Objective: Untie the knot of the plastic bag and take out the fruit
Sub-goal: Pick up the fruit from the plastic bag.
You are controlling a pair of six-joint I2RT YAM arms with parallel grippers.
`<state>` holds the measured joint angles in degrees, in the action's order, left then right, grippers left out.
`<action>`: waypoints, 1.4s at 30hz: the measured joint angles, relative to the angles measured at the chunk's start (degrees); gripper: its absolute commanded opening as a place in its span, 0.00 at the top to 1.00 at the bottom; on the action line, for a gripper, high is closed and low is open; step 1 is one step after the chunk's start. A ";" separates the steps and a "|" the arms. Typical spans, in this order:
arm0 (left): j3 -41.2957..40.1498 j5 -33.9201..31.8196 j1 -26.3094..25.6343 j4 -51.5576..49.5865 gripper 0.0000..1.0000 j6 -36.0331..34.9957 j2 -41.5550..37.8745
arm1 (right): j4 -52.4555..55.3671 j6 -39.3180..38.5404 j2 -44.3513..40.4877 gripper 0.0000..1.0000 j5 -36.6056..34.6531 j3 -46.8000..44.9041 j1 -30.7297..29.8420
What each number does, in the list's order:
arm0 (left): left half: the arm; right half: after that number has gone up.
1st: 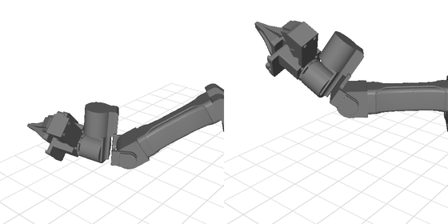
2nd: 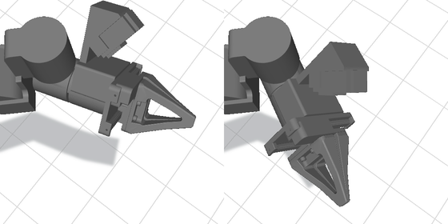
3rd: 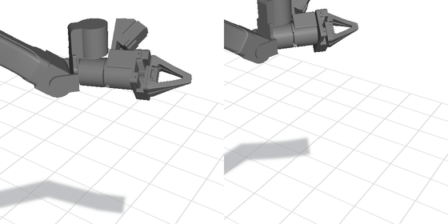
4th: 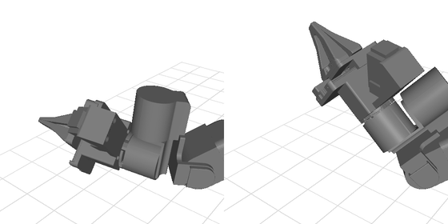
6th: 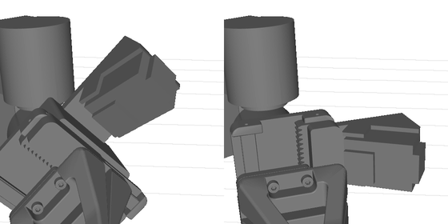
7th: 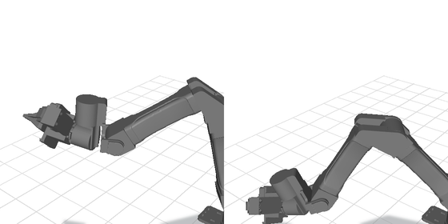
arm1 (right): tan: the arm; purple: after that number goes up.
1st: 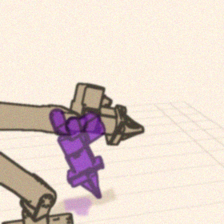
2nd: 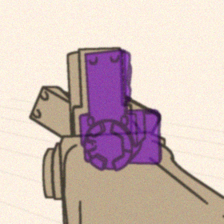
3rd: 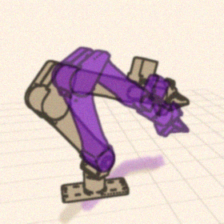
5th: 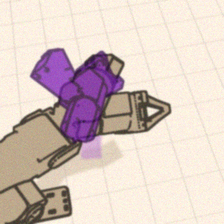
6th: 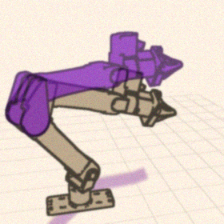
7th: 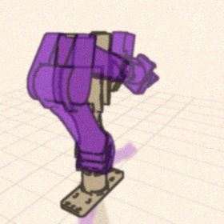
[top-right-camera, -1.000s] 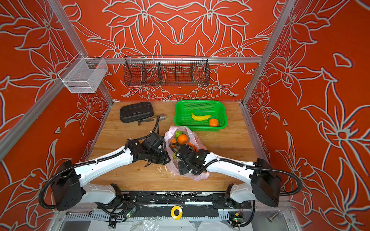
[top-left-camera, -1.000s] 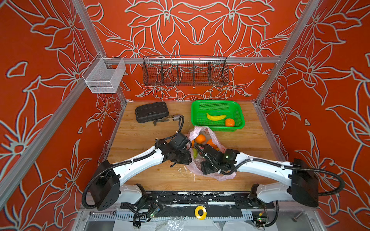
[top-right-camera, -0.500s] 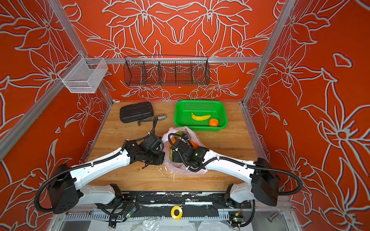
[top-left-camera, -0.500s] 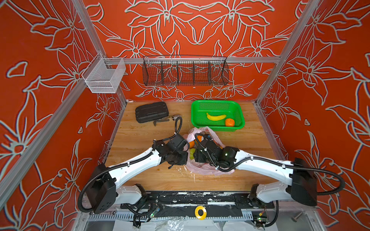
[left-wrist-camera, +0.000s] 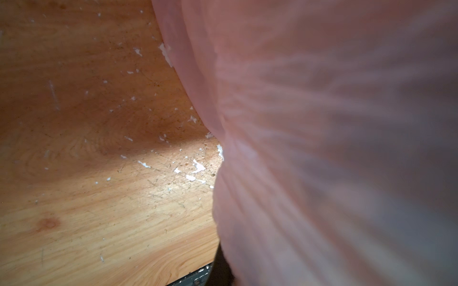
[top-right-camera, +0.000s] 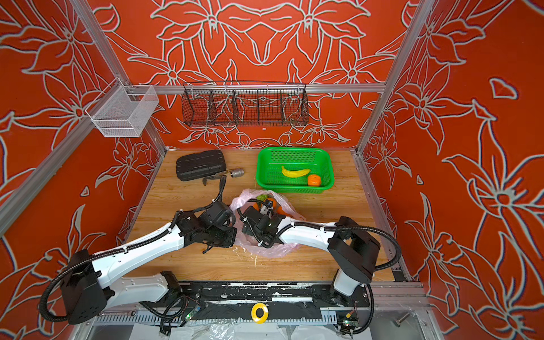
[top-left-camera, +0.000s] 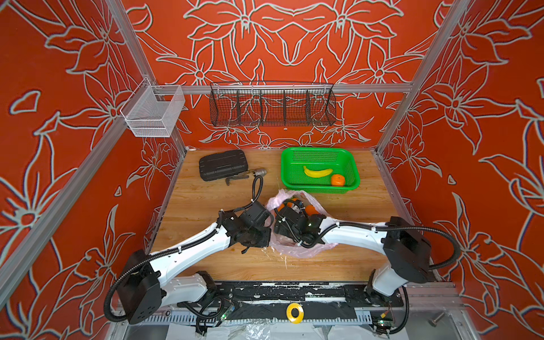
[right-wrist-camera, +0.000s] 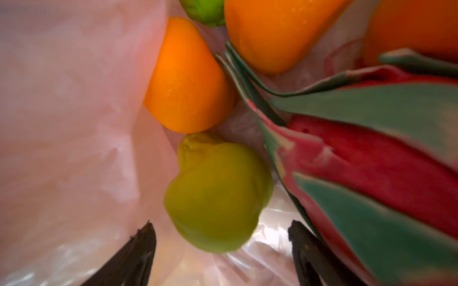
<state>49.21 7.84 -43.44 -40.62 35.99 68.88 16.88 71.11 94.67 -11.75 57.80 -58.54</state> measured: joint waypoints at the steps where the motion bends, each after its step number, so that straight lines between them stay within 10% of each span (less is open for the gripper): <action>1: -0.31 -0.02 0.00 -0.24 1.00 -0.11 -0.37 | -0.17 0.46 0.66 0.11 -0.04 0.35 0.02; 8: -0.59 -0.09 0.00 -0.74 1.00 -1.18 -1.27 | -0.92 5.05 3.39 0.12 -3.54 2.43 0.02; 18: -0.59 -0.17 0.00 -0.63 1.00 -2.64 -1.27 | 2.08 9.68 6.58 0.45 -5.57 5.66 0.04; 25: -0.59 -0.31 0.02 -0.44 0.99 -3.06 -1.27 | 2.73 9.03 6.62 0.50 -5.07 5.90 0.07; 33: -0.59 -1.18 0.02 -0.39 0.65 -4.07 -2.03 | 1.95 4.26 4.39 0.51 -3.02 3.96 0.04; 42: -0.59 -1.01 0.00 1.20 0.52 -5.44 -6.88 | 1.14 -0.57 -4.15 0.52 -1.07 -0.15 0.00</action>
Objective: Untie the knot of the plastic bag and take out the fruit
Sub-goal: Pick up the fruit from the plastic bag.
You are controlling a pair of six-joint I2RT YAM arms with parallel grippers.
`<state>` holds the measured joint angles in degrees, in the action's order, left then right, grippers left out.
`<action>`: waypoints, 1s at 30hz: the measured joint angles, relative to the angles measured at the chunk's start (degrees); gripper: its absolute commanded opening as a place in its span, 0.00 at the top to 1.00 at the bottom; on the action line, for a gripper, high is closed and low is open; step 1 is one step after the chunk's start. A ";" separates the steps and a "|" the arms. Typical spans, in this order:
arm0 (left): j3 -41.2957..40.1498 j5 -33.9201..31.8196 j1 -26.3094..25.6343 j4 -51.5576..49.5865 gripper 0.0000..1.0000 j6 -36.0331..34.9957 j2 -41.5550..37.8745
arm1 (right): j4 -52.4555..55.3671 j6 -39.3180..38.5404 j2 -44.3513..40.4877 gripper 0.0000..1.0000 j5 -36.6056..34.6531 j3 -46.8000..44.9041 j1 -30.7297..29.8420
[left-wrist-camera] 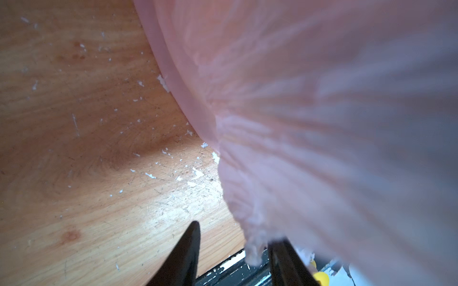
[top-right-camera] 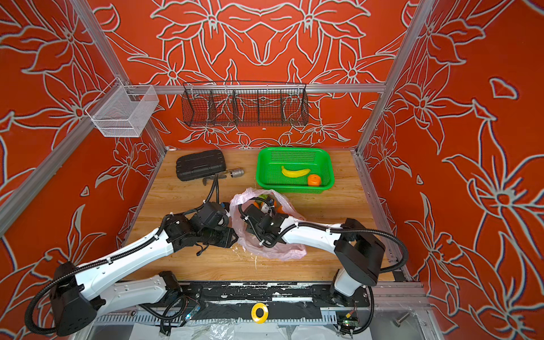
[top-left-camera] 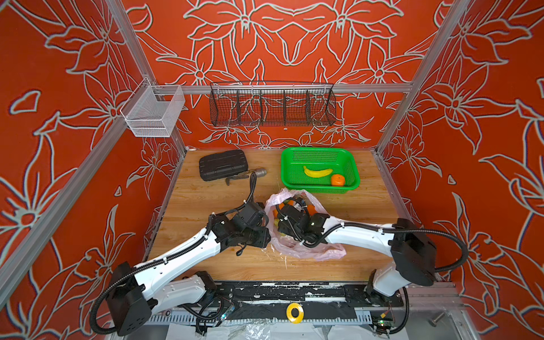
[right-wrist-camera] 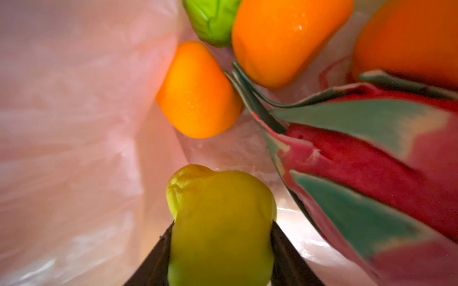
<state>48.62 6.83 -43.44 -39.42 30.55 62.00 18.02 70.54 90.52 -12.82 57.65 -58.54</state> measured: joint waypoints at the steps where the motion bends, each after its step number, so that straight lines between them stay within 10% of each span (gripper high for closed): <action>1: 0.00 0.22 0.00 0.22 0.51 -0.22 -0.70 | -0.35 -0.52 -0.79 0.52 0.13 -0.35 -0.02; 30: 5.86 12.09 0.02 8.48 0.08 -12.33 -11.21 | 5.70 -24.52 -32.83 0.52 -0.28 -6.71 -0.11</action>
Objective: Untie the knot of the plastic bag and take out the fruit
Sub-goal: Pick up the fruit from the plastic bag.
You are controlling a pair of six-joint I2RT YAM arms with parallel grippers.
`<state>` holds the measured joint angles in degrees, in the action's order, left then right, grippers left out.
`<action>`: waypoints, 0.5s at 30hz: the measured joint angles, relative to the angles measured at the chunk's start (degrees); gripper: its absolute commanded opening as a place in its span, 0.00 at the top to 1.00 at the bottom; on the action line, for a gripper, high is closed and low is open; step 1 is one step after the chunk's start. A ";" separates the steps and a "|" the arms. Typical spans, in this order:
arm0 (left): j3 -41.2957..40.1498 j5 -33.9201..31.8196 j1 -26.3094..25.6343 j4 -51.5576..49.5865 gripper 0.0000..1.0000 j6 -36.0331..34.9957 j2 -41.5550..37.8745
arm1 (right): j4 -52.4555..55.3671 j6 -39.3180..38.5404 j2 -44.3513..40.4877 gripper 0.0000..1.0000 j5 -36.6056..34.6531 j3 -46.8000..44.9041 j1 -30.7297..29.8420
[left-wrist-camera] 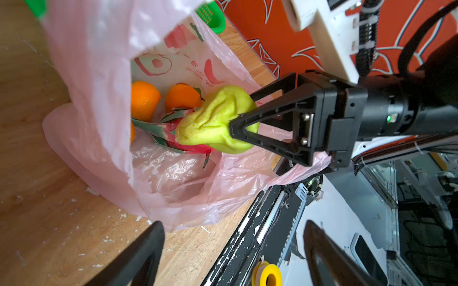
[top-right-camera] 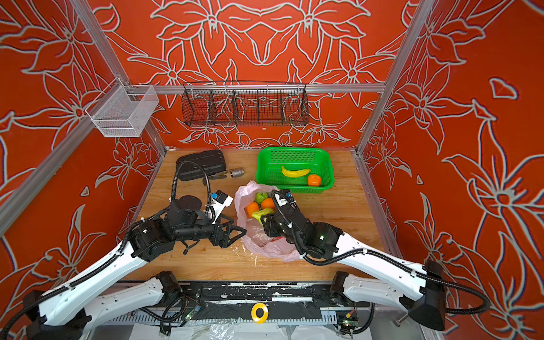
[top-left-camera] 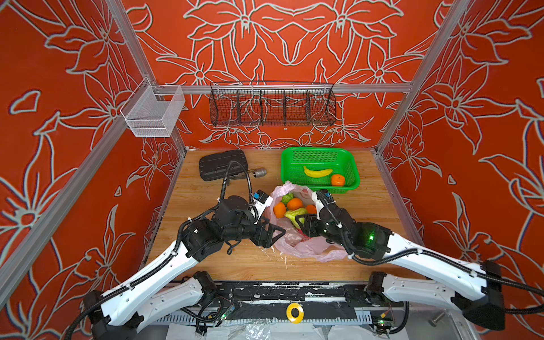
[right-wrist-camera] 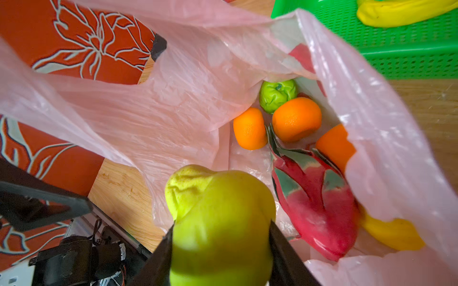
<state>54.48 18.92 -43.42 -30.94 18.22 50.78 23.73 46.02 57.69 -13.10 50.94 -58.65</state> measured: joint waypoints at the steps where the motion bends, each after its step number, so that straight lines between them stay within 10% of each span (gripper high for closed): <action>1: 0.22 0.31 -0.02 0.22 0.06 -0.15 0.09 | 0.68 -0.68 -0.72 0.51 -0.24 0.15 0.02; 15: 4.85 1.31 -0.02 2.08 0.02 -0.85 2.97 | 8.81 -8.35 -6.45 0.51 -2.89 10.38 13.99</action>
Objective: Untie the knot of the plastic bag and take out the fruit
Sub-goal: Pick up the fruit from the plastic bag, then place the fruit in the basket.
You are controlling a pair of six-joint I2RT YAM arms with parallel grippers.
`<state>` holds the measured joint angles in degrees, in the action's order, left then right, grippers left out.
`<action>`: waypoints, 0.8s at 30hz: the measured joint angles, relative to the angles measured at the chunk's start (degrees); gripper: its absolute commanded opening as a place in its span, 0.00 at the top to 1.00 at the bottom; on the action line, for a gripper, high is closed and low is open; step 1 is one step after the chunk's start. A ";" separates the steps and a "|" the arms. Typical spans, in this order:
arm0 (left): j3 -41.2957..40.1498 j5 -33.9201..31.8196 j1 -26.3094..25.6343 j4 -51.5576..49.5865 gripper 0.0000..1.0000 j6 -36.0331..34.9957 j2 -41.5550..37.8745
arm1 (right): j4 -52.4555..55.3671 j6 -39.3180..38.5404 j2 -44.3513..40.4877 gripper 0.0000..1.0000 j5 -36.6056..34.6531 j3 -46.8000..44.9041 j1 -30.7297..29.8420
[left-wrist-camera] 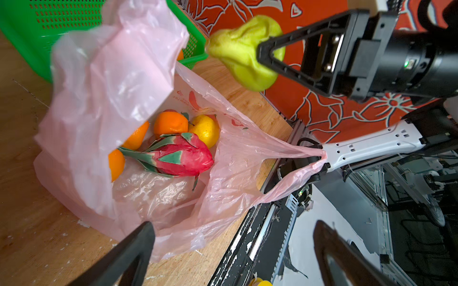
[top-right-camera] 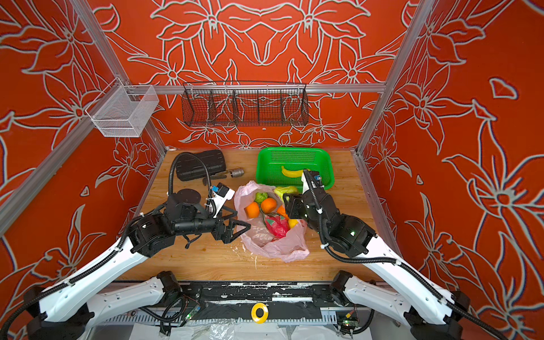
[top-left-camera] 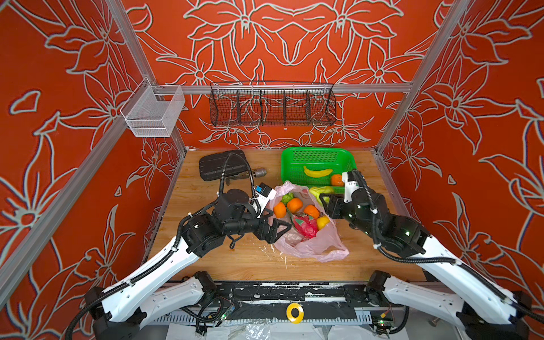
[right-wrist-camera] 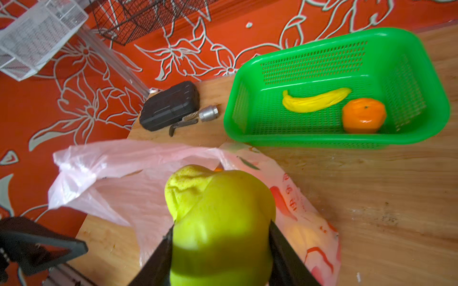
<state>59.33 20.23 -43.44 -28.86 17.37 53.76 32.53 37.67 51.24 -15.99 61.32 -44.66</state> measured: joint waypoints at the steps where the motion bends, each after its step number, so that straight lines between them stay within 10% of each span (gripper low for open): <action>1: 0.13 -0.02 0.00 0.07 0.02 0.00 0.26 | 0.15 -0.46 0.20 0.50 0.39 0.59 1.46; 24: 12.11 -6.71 0.00 -1.05 0.02 -5.64 8.04 | 1.03 -15.23 38.07 0.51 19.74 22.45 35.63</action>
<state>71.44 13.52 -43.44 -29.91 11.73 61.80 33.56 22.44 89.32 3.75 83.77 -9.04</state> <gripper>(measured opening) 0.984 0.514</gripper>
